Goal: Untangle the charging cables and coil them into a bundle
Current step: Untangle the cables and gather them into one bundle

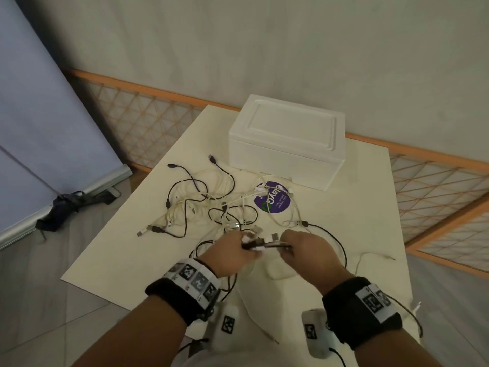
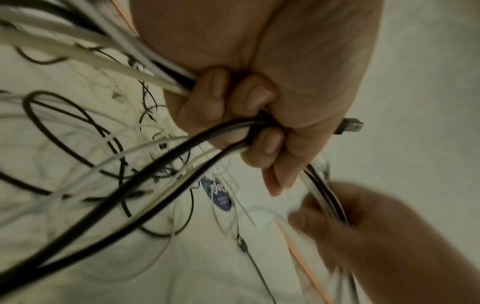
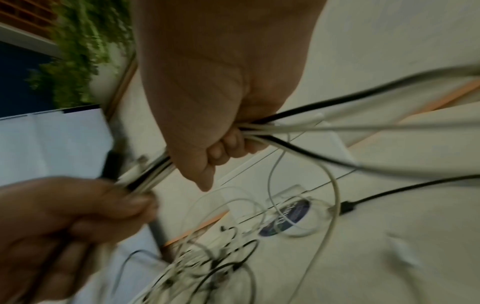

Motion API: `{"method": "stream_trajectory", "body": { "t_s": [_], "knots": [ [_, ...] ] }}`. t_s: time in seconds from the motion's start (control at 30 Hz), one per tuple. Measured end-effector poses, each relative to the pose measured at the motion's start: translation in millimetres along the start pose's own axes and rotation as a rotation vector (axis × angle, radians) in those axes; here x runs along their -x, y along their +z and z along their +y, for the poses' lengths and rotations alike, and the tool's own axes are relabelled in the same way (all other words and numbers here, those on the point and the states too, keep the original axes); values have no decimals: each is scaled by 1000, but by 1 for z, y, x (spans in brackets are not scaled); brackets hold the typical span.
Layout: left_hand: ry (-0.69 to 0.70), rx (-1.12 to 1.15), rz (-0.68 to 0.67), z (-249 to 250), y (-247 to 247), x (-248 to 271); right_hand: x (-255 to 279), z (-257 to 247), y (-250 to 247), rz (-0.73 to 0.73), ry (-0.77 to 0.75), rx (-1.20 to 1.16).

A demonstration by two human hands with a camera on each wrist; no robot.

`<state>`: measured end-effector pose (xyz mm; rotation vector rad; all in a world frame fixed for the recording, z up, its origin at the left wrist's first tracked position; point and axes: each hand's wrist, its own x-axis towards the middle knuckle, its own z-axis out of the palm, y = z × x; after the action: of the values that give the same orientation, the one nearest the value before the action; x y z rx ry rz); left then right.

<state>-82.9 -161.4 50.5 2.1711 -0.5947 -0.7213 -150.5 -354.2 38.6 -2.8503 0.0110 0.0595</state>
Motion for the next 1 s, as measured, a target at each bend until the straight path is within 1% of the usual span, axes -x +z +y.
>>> {"method": "stream_trajectory", "body": {
  "t_s": [0.07,0.13,0.17,0.23,0.27,0.33,0.37,0.5,0.57,0.6,0.63,0.7,0.73,0.77,0.8,0.83,0.87,0.9,0.93,0.97,1.0],
  "knots": [
    [-64,89,93,-7,-19,4,6,27,-2,11,119,-1],
    [-137,199,172,-17,-40,10,15,58,0,-28,223,25],
    [-168,233,188,-23,-50,12,19,72,2,-60,263,30],
    [-221,236,153,-29,-61,18,24,89,8,-84,277,-7],
    [-247,216,132,-31,-63,19,24,94,13,-82,244,-27],
    [-274,187,126,-33,-63,18,22,97,23,-83,197,-40],
    [-275,190,135,-34,-63,17,22,97,25,-91,212,-29],
    [-279,228,188,-40,-68,17,33,108,29,-115,378,97],
    [-272,221,180,-41,-69,20,40,117,27,-129,463,197],
    [-267,250,196,-43,-69,21,43,121,26,-155,514,230],
    [-272,296,226,-47,-69,20,46,125,23,-218,578,243],
    [-290,435,295,-44,-71,23,48,126,12,-416,731,242],
    [-282,505,312,-44,-72,24,45,123,6,-497,767,261],
    [-272,563,316,-43,-73,25,41,117,-1,-527,771,293],
    [-262,598,314,-41,-72,26,33,108,-9,-490,739,312],
    [-238,618,308,-37,-71,27,24,94,-18,-398,668,323],
    [-213,629,305,-32,-70,28,15,77,-27,-254,563,291],
    [-196,635,291,-28,-68,27,6,56,-37,-85,443,202],
    [-190,635,279,-25,-66,26,-4,33,-45,74,322,52],
    [-168,633,259,-24,-65,27,-13,5,-52,175,212,-129],
    [-146,621,233,-20,-67,29,-22,-27,-57,203,108,-295]
  ]
}}
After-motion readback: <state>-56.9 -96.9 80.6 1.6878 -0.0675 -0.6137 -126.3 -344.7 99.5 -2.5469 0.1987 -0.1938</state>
